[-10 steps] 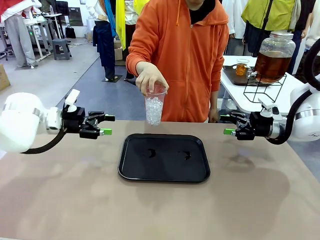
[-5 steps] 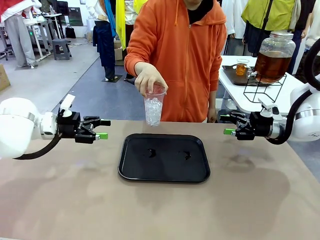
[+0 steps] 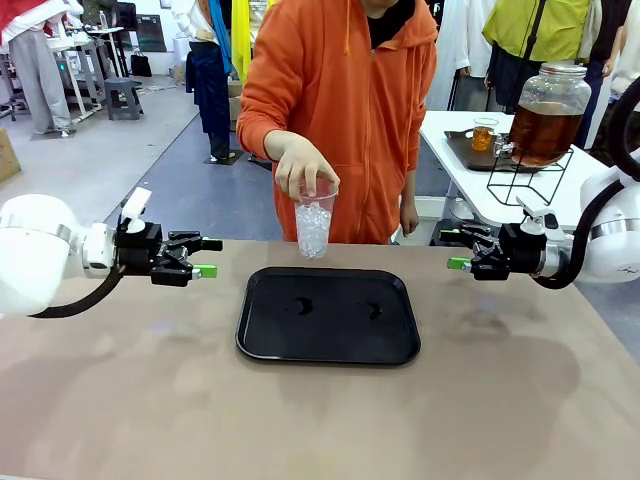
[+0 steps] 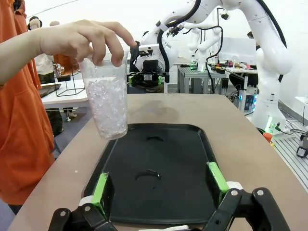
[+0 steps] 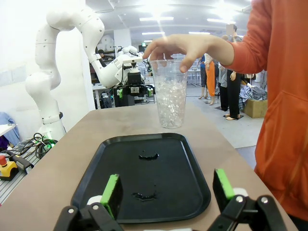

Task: Pour the drink into the iced cup.
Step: Open the gripper to release the iced cup you were holding.

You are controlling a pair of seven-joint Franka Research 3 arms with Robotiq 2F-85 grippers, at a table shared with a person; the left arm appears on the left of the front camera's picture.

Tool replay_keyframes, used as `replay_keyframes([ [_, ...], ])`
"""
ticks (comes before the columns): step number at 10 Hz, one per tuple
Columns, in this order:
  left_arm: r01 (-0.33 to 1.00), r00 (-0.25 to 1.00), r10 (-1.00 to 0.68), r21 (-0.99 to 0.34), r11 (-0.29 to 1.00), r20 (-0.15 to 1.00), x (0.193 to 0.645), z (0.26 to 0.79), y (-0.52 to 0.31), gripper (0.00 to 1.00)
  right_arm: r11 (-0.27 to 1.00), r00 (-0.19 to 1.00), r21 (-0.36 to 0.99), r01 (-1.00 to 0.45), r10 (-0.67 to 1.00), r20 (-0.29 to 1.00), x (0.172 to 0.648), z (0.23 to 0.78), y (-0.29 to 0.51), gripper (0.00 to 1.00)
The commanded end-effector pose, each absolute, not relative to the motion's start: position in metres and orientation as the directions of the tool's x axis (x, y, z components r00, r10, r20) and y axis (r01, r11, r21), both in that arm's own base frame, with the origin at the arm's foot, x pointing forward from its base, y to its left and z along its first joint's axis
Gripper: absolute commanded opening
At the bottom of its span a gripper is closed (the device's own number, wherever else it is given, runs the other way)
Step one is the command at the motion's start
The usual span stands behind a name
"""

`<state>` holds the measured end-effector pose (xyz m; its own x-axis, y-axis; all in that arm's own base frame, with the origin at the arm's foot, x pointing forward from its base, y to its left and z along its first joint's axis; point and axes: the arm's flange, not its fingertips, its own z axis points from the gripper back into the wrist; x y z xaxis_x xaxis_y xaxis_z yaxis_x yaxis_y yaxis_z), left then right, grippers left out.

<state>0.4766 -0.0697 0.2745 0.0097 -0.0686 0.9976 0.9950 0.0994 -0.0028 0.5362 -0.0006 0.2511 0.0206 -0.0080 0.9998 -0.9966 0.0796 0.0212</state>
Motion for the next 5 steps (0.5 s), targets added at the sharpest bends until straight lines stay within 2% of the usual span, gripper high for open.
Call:
replay_keyframes([
  [1, 0.995, 0.006, -0.068, 0.001, 0.097, 0.998, 0.4778, 0.2756, -0.0707, 1.00, 0.082, 0.015, 0.016, -0.996, -0.012, 1.000, 0.5370, 0.2538, 0.0008, 1.00],
  [5, 0.995, 0.006, -0.068, 0.001, 0.097, 0.998, 0.4778, 0.2756, -0.0707, 1.00, 0.082, 0.015, 0.016, -0.996, -0.012, 1.000, 0.5370, 0.2538, 0.0008, 1.00],
])
